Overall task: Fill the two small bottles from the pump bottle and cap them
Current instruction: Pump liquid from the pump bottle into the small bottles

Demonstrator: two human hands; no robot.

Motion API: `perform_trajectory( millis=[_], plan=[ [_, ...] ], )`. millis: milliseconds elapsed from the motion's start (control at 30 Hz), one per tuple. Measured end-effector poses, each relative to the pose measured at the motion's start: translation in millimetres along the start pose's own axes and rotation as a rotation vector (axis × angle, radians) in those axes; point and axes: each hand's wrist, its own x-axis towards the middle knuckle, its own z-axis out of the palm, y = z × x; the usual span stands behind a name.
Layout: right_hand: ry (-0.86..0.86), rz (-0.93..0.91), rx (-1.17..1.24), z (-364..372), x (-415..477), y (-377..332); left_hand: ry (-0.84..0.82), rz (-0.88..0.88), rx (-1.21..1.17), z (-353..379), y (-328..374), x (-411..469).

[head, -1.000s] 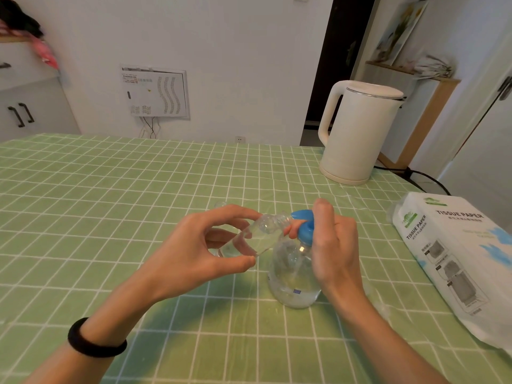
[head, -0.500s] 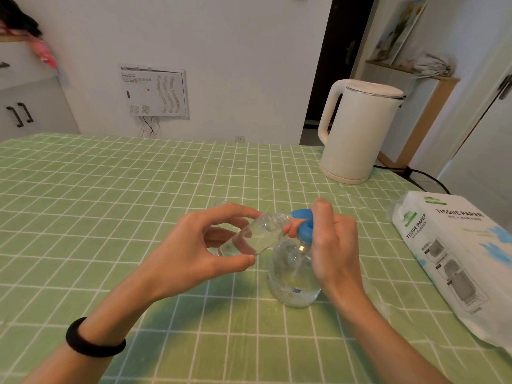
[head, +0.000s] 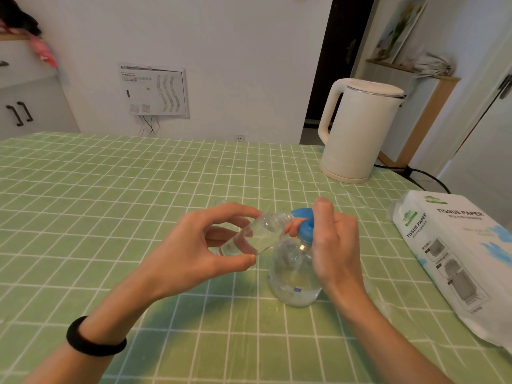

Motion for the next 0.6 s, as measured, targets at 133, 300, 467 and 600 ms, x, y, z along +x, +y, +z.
perform_trajectory(
  millis=[133,300,467,600],
  plan=[
    [0.03,-0.014,-0.023,-1.0,0.3,4.2,-0.007,-0.006,-0.01,0.7,0.2,-1.0],
    [0.012,0.001,-0.028,0.5,1.6,2.6,0.003,-0.014,-0.008,-0.8,-1.4,-0.4],
    [0.003,0.005,-0.045,0.6,1.7,1.2,0.0,-0.006,0.004,0.2,-1.6,-1.0],
    [0.016,0.012,-0.031,0.2,1.6,3.4,-0.004,-0.004,0.002,0.6,-2.5,-1.1]
  ],
)
